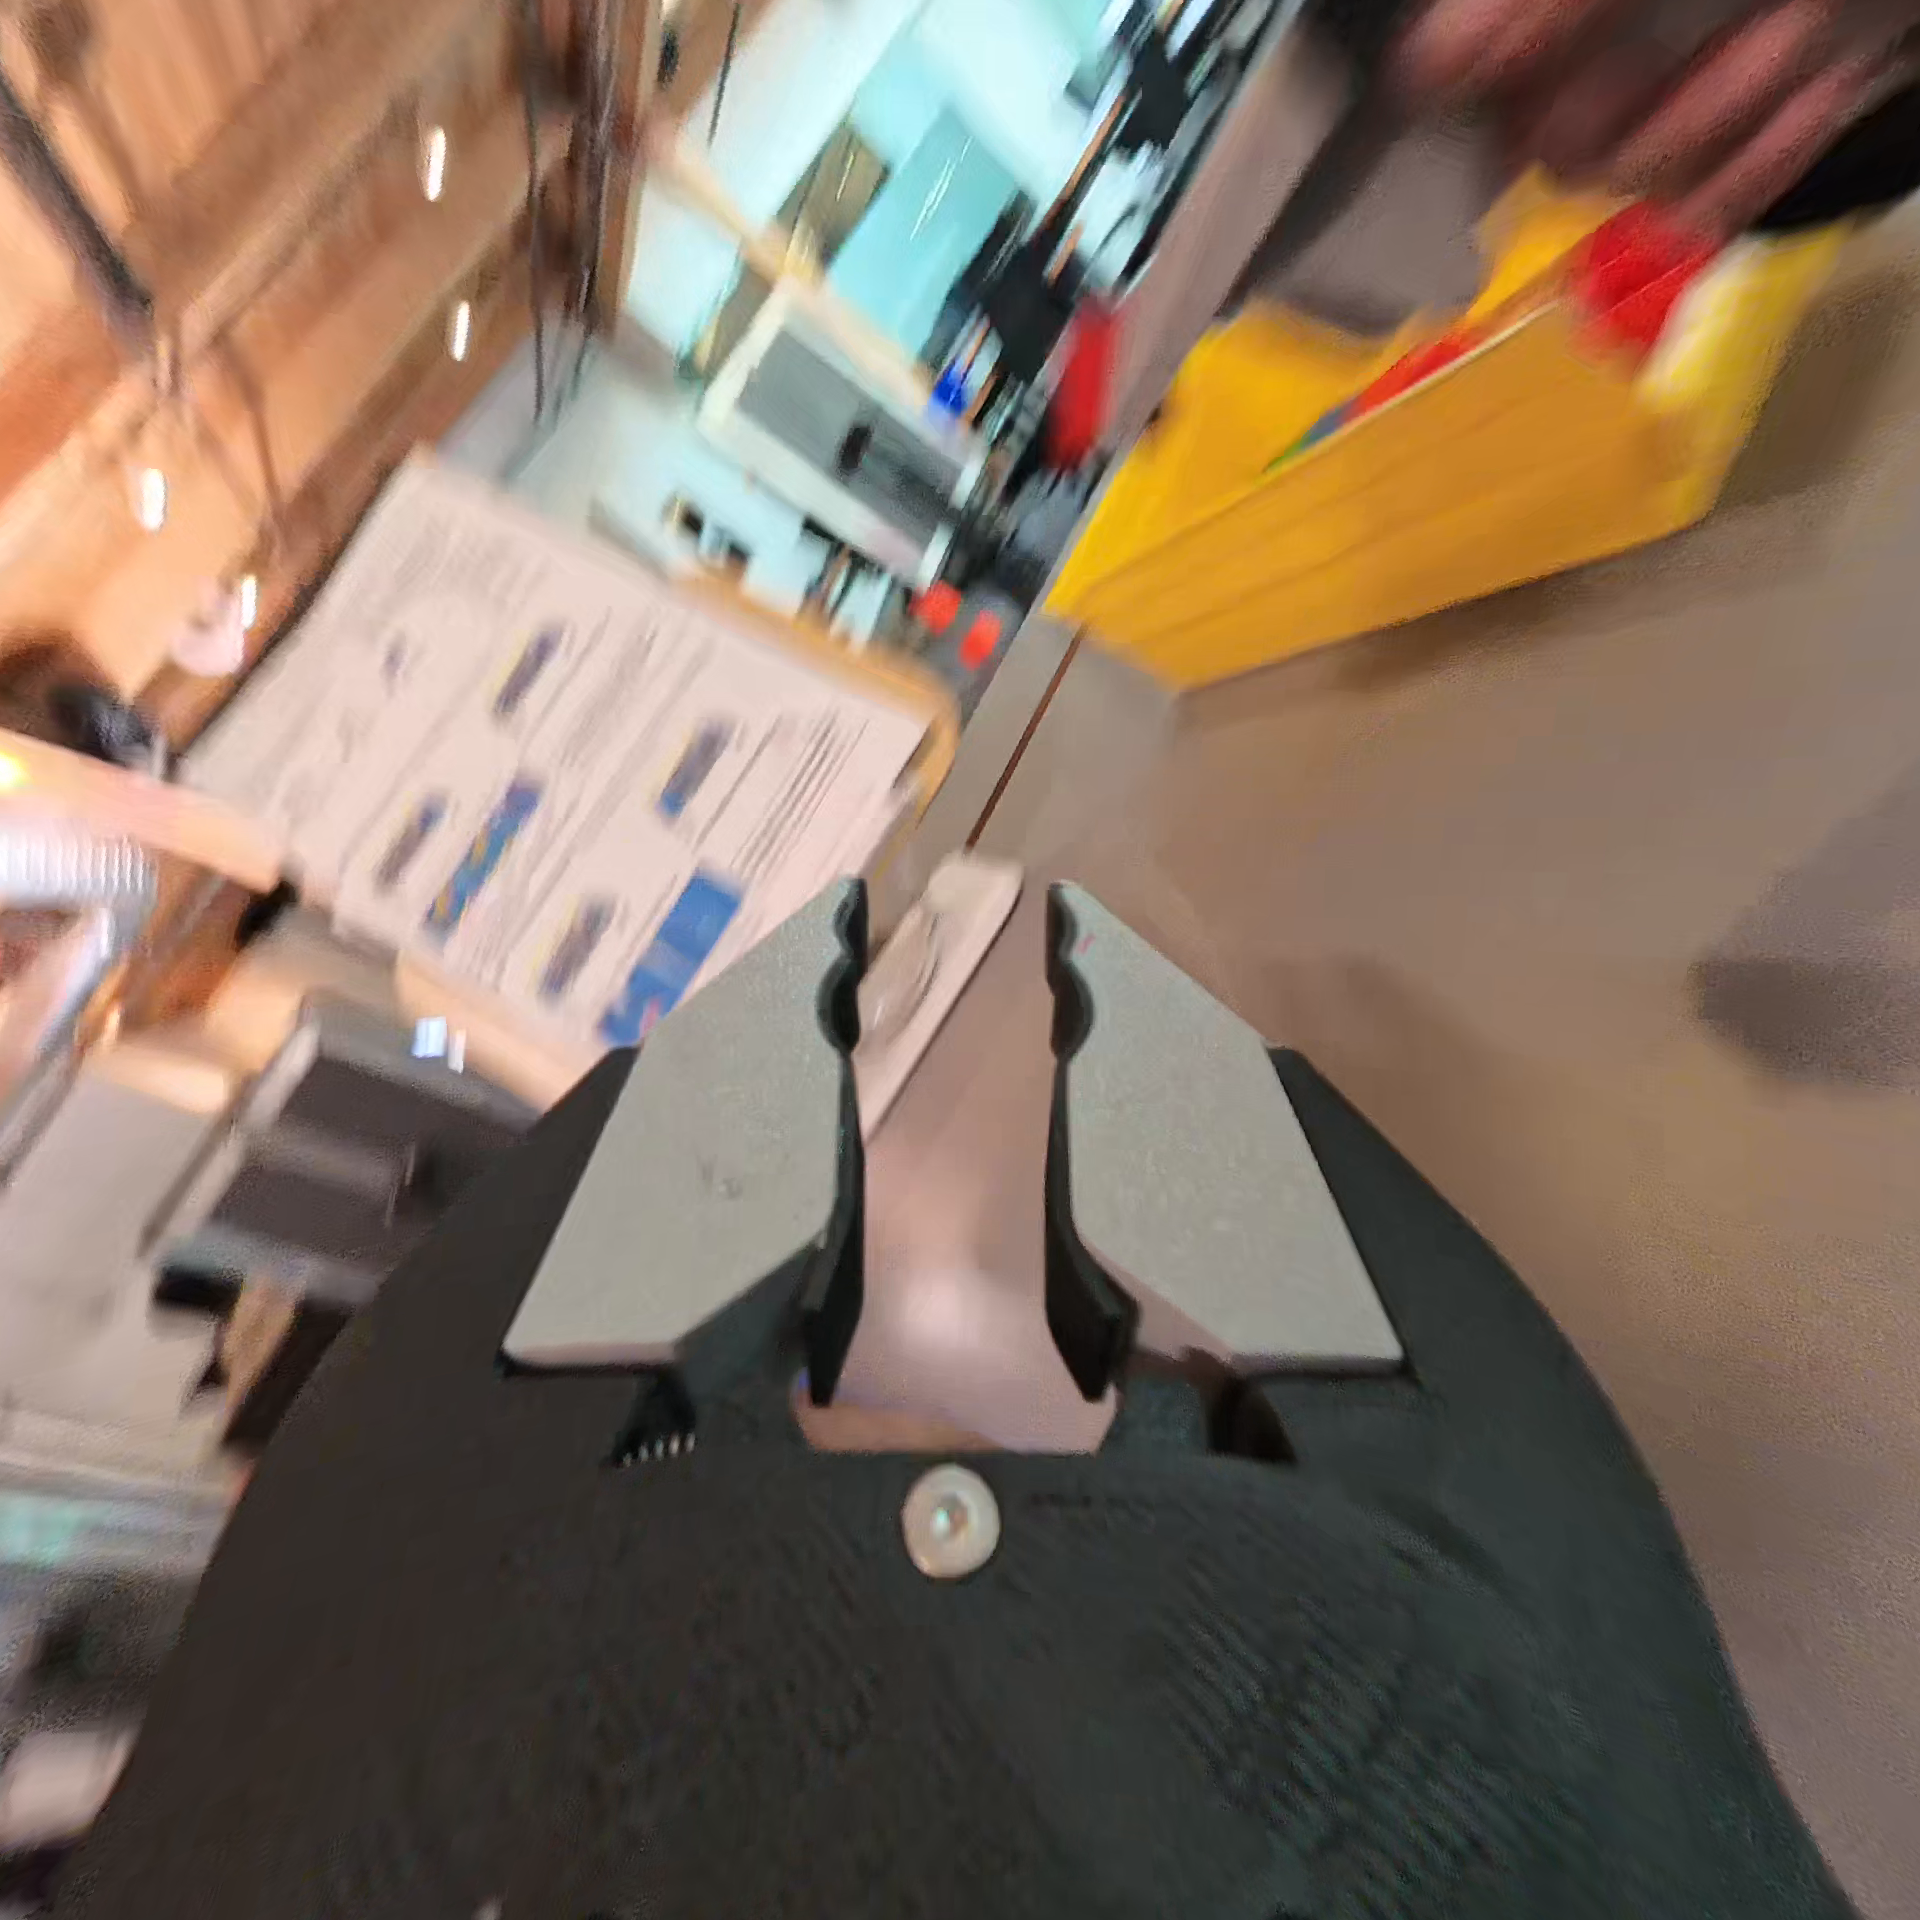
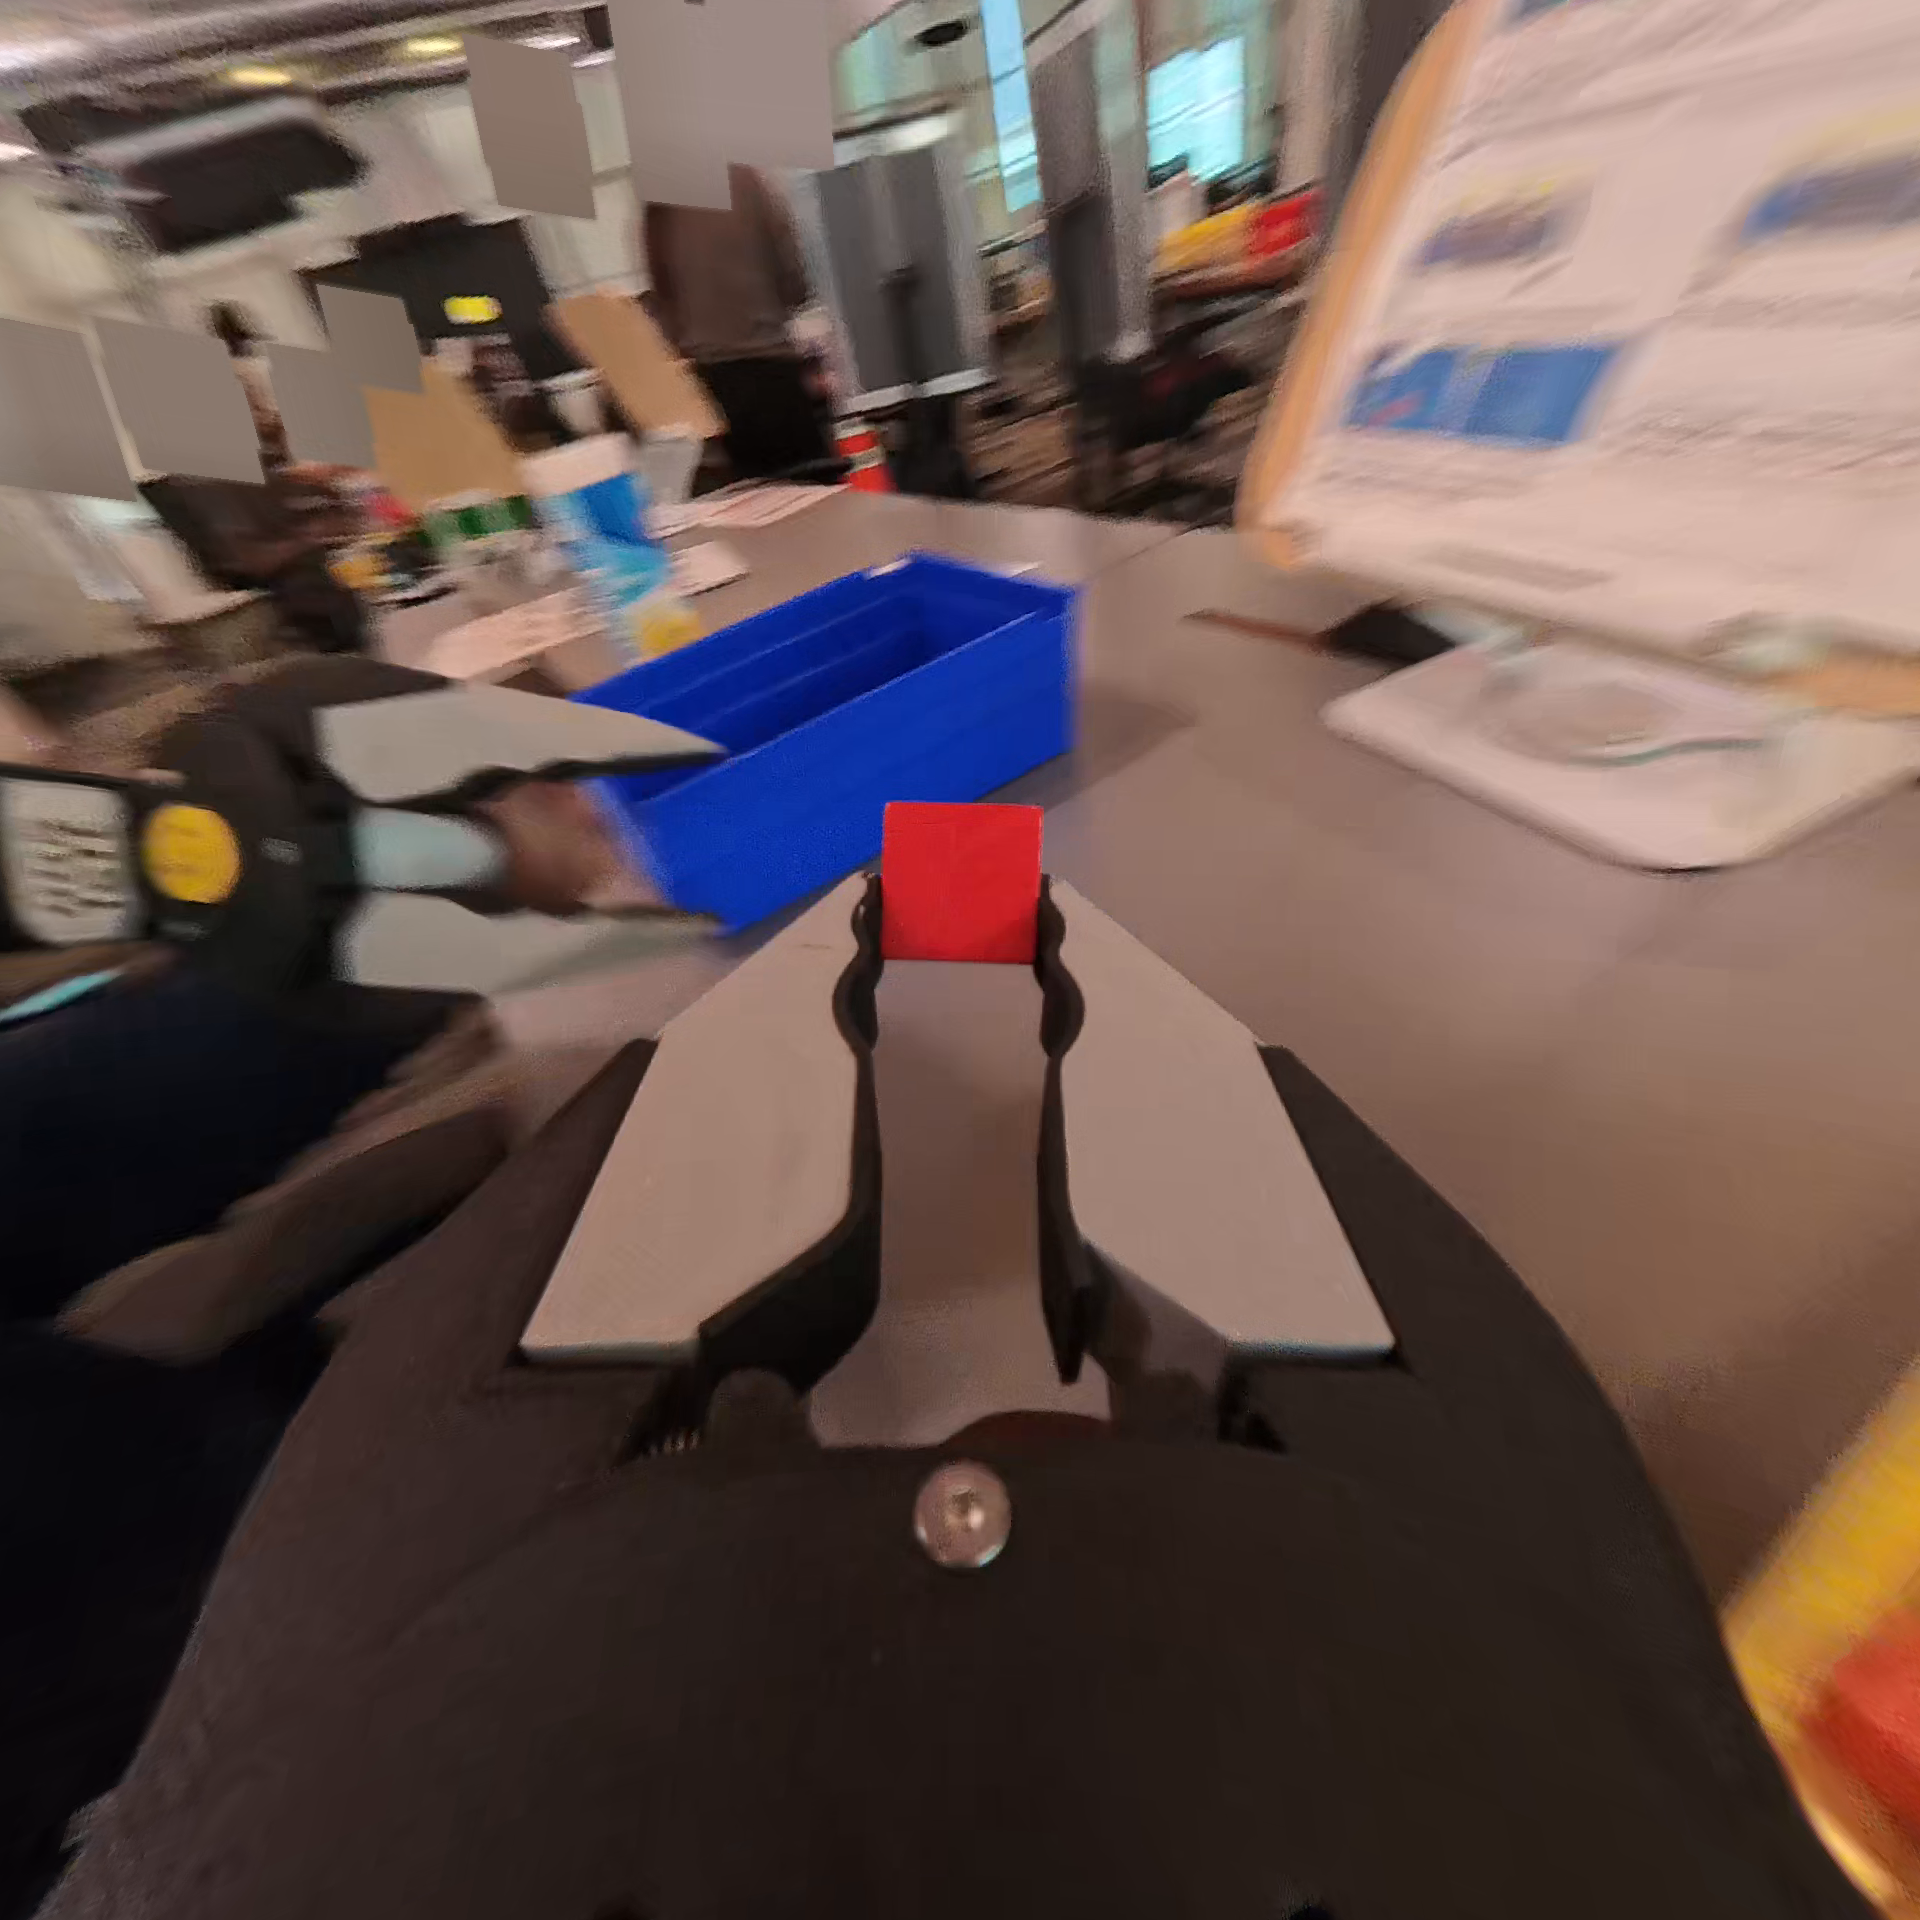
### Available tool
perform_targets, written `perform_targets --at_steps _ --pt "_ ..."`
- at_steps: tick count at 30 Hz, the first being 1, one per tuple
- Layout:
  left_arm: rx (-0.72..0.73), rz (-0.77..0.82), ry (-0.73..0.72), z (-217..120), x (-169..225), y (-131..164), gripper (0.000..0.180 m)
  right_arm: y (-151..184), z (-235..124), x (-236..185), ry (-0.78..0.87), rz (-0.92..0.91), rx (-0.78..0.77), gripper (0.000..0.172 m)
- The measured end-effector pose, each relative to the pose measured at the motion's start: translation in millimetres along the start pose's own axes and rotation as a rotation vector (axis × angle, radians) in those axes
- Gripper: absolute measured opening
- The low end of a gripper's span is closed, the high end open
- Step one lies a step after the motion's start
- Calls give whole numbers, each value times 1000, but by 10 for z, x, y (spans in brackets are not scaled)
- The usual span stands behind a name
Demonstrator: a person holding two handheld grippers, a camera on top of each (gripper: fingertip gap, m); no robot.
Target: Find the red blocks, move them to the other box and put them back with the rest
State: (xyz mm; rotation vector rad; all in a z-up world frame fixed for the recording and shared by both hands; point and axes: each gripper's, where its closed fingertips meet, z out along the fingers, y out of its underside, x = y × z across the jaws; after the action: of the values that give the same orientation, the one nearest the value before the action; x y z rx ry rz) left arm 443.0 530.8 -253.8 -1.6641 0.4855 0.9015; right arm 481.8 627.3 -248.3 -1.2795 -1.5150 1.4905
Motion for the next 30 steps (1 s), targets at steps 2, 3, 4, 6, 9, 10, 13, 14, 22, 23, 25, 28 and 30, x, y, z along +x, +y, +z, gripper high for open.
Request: perform_targets --at_steps 2,3,4,6,9,10,13,14,22,23,25,28,30 --pt "-271 -144 -32 -121 -446 706 40 -169 -359 648 319 -117 53 25" --pt "-415 -233 -30 -220 -643 1128 49 -202 -575 990 479 -155 58 25" --pt "-550 -324 1 -341 -776 1547 58 -165 -769 1304 610 -169 31 25" --pt "-773 -457 102 -594 -918 2254 66 122 -1016 1812 761 -124 -125 26" --pt "-1008 -432 261 -884 -981 3007 57 576 -1110 2174 790 -4 -314 59" --pt "-1075 -407 314 -955 -962 3196 57 613 -1087 2181 765 21 -310 59" --pt "-1219 -326 434 -1078 -889 3583 58 492 -950 2009 653 49 -230 56" --pt "-1258 -294 460 -1111 -880 3681 56 441 -922 1949 631 39 -212 56" --pt "-1375 -319 444 -1102 -905 3833 20 269 -729 1407 454 -33 -193 51" --pt "-1317 -320 397 -995 -950 3720 20 249 -669 1265 388 -26 -184 49" --pt "-1067 -309 302 -618 -1029 3228 19 216 -530 946 239 4 -163 48" --pt "-489 -272 259 -80 -855 1825 0 151 -290 385 -21 85 -111 50" --pt "-141 -237 241 31 -600 881 0 121 -138 -39 -214 152 -85 53"
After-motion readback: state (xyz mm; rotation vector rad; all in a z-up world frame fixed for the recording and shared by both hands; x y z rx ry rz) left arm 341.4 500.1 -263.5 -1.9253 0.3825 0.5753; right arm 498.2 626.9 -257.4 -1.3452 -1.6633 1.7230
